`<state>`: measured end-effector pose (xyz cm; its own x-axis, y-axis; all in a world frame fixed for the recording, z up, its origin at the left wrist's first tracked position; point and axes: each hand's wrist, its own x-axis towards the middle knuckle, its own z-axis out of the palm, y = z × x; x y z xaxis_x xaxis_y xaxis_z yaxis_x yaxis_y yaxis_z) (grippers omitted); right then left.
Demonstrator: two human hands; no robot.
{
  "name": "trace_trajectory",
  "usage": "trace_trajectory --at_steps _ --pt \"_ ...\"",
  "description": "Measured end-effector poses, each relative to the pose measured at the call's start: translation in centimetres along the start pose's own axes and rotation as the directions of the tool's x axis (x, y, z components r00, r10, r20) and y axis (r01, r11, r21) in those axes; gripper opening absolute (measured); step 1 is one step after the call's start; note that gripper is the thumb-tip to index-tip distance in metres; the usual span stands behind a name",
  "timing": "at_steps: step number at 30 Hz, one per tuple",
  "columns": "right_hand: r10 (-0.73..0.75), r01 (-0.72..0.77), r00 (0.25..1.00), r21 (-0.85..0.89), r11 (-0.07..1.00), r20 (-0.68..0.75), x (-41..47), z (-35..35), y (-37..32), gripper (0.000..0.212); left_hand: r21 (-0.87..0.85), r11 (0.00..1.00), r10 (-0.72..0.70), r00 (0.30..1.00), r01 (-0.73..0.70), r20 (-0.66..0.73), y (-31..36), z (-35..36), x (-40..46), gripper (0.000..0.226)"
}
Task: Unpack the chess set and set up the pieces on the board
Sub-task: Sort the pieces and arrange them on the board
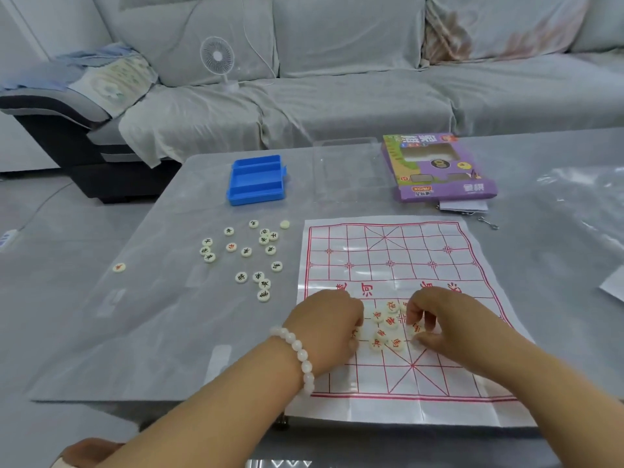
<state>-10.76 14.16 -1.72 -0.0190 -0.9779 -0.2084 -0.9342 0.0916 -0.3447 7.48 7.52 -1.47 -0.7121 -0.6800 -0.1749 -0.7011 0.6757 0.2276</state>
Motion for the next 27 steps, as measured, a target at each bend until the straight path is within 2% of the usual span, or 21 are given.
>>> trace_trajectory --at_steps 5,10,12,14,17,20,23,27 --pt "0.006 -0.005 0.998 -0.005 1.0 0.058 -0.1 0.1 0.3 0.022 0.015 1.0 0.009 0.999 -0.01 0.041 0.1 0.4 0.0 0.03" --pt "-0.026 0.026 1.0 -0.003 1.0 0.012 0.6 -1.0 -0.6 0.026 -0.045 0.999 -0.007 1.0 0.008 0.026 0.2 1.0 0.3 0.043" --pt "-0.064 0.064 0.998 0.005 0.998 -0.005 1.2 -1.5 -1.8 0.023 -0.071 0.997 -0.015 1.0 0.014 -0.022 -0.3 0.8 0.0 0.05" --pt "-0.115 0.115 0.993 0.013 0.993 -0.03 2.2 -1.9 -3.4 0.019 -0.115 0.993 -0.055 0.989 0.04 -0.134 -1.7 0.0 -0.5 0.051" --pt "-0.199 0.201 0.976 0.011 0.98 -0.086 4.9 -1.8 -6.7 0.013 -0.195 0.97 -0.201 0.925 0.143 -0.324 -5.2 -1.4 -1.4 0.044" --pt "-0.257 0.263 0.958 0.029 0.964 -0.129 8.8 -0.7 -10.2 0.017 -0.255 0.929 -0.359 0.815 0.267 -0.455 -9.8 -2.3 -2.5 0.033" --pt "-0.271 0.286 0.949 0.078 0.955 -0.16 13.1 0.6 -13.7 0.021 -0.308 0.871 -0.49 0.719 0.383 -0.493 -14.4 -2.3 -3.9 0.027" --pt "-0.262 0.278 0.95 0.082 0.957 -0.17 18.6 2.9 -17.6 0.028 -0.322 0.812 -0.582 0.652 0.486 -0.486 -19.7 -1.9 -5.7 0.022"
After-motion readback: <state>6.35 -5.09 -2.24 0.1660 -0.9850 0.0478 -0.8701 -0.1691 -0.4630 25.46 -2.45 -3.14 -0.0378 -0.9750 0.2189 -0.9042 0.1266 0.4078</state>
